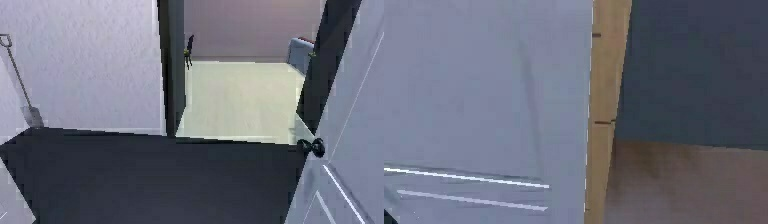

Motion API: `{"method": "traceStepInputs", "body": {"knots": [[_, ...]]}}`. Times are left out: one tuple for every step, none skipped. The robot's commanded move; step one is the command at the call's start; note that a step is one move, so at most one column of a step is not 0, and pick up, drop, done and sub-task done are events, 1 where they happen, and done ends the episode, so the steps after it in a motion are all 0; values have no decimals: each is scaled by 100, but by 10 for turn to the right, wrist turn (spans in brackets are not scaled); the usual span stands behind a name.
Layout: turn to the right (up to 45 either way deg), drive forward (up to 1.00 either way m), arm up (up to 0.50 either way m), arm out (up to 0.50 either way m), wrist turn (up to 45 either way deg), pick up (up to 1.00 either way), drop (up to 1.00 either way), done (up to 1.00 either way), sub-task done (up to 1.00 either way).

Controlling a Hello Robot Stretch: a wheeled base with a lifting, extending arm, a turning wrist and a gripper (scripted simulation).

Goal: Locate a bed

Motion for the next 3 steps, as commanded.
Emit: {"method": "traceStepInputs", "body": {"knots": [[0, 60, 0, 0, 0, 0, 0, 0, 0], [0, 40, 0, 0, 0, 0, 0, 0, 0], [450, 0, 0, 0, 0, 0, 0, 0, 0]]}}
